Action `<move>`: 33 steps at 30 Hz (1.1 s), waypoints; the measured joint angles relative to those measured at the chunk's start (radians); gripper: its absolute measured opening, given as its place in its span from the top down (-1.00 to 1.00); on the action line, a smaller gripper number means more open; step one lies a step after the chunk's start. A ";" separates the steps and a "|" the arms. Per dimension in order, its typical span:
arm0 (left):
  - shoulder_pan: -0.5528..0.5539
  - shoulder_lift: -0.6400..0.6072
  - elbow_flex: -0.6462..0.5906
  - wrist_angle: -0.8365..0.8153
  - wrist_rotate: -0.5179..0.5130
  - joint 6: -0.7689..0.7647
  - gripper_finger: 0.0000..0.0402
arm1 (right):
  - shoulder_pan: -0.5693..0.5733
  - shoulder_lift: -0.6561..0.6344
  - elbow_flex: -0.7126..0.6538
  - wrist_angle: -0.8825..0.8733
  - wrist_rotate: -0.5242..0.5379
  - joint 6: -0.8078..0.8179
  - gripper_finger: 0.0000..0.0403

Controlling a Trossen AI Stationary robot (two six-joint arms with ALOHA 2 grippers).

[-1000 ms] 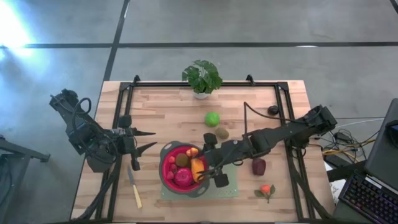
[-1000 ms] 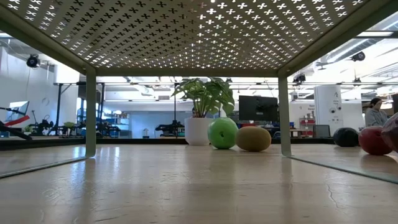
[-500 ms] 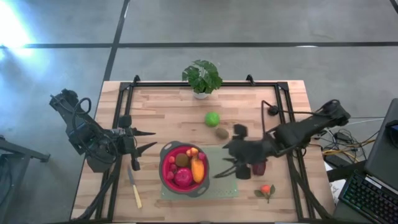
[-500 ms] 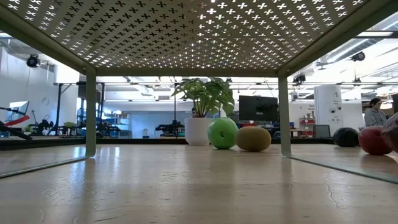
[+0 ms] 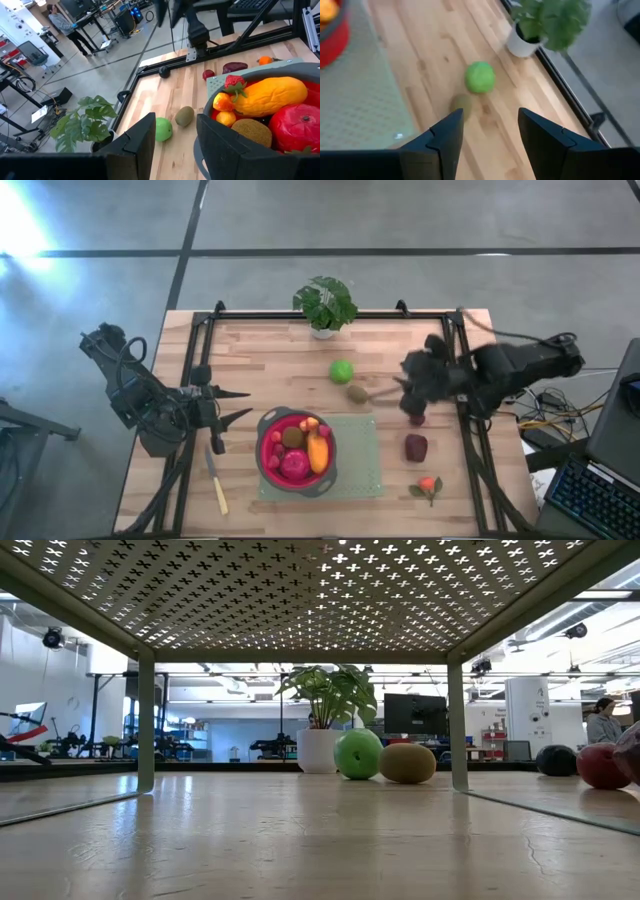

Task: Pick & Place Fruit
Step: Put the kiwi into the red strainer

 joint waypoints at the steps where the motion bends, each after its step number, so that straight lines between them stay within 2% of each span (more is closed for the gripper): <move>1: 0.000 0.000 0.000 0.000 0.000 0.000 0.26 | -0.038 -0.020 -0.009 0.003 -0.024 -0.025 0.07; 7: 0.000 0.000 0.000 0.000 0.000 0.000 0.26 | -0.304 -0.084 -0.070 0.072 -0.157 -0.209 0.03; 13: 0.000 0.000 0.000 0.000 0.000 0.000 0.26 | -0.578 -0.074 -0.133 0.210 -0.474 -0.451 0.06; 17: 0.000 0.000 0.000 0.000 0.000 0.000 0.26 | -0.692 -0.064 -0.168 0.185 -0.517 -0.492 0.11; 21: 0.000 0.000 0.000 0.000 0.000 0.000 0.26 | -0.732 -0.066 -0.192 0.050 -0.518 -0.480 0.14; 26: 0.000 0.000 0.000 0.000 0.000 0.000 0.26 | -0.715 -0.108 -0.241 -0.091 -0.525 -0.414 0.16; 33: 0.000 0.000 0.000 0.000 0.000 0.000 0.26 | -0.707 -0.220 -0.386 -0.093 -0.526 -0.345 0.11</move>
